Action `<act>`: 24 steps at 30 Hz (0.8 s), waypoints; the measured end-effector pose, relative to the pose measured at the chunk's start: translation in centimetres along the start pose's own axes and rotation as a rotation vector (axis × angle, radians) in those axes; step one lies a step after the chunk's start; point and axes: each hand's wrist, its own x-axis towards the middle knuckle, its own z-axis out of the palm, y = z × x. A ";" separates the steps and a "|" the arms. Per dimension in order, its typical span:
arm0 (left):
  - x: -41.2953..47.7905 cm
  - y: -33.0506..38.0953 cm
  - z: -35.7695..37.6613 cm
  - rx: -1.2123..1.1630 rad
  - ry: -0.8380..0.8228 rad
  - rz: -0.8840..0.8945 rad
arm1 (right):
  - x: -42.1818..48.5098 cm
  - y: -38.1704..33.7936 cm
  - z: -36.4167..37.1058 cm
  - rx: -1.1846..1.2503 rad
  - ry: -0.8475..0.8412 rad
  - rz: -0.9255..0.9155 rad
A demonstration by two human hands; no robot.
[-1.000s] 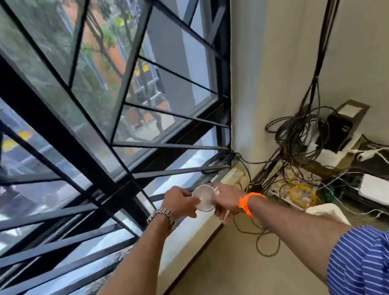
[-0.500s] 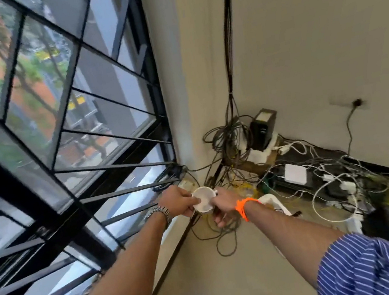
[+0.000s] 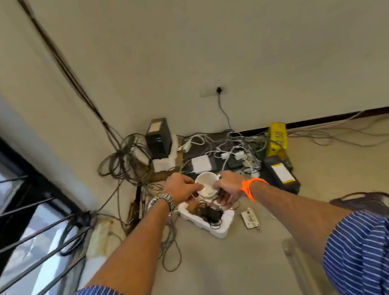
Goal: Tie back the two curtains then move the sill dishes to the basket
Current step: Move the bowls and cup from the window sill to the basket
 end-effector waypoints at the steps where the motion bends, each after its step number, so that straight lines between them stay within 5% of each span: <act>1: 0.5 1.7 1.5 0.003 -0.028 0.018 | -0.5 1.3 -1.9 0.021 0.020 0.012; 13: 3.1 18.1 22.1 0.056 -0.297 0.217 | -7.6 19.7 -19.9 0.186 0.166 0.169; 24: 5.5 23.3 40.9 0.266 -0.398 0.321 | -8.9 36.5 -27.5 0.294 0.309 0.309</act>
